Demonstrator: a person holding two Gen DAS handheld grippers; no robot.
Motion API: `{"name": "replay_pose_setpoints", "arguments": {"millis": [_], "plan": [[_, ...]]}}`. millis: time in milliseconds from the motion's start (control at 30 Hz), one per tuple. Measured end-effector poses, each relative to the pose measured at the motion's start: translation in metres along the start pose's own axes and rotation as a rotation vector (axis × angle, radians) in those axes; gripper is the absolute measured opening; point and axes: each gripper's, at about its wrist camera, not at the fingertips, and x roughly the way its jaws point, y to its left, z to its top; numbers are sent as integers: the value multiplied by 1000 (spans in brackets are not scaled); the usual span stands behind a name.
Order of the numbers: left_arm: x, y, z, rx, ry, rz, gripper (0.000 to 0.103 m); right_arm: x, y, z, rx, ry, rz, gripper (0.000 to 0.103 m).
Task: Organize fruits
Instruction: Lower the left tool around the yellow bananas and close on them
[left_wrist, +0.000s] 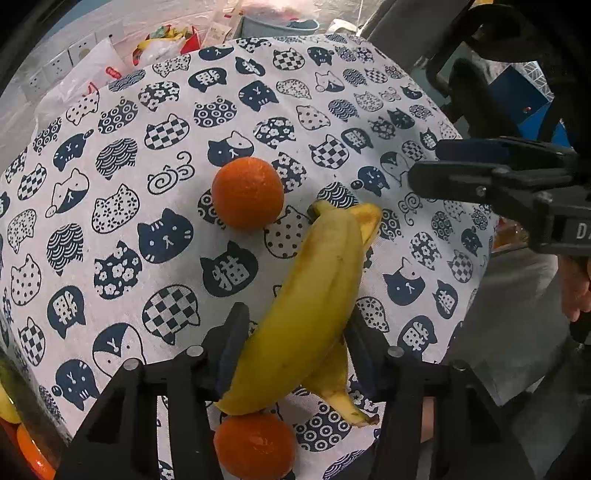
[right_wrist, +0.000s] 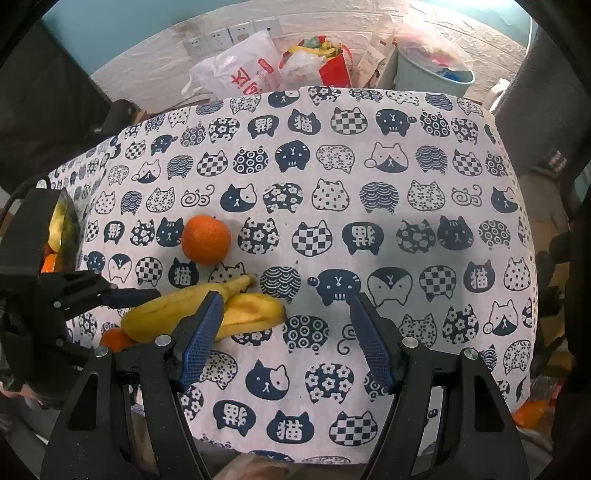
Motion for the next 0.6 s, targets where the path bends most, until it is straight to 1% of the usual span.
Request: {"name": "replay_pose_setpoints", "arguments": {"millis": [100,233,400,600], "plan": [[-8,-2,-1,28,-29,17,44,2,2,1,-3,1,-1,72],[-17,1,0,12,-57,27,36,4,3,2,-3,3,-6,72],[-27,8,-4,-14,-86,31,35,8,7,5,-1,7,-8,72],[-33,16,-6,-46,-103,28,35,10,15,7,-16,8,-5,72]]}}
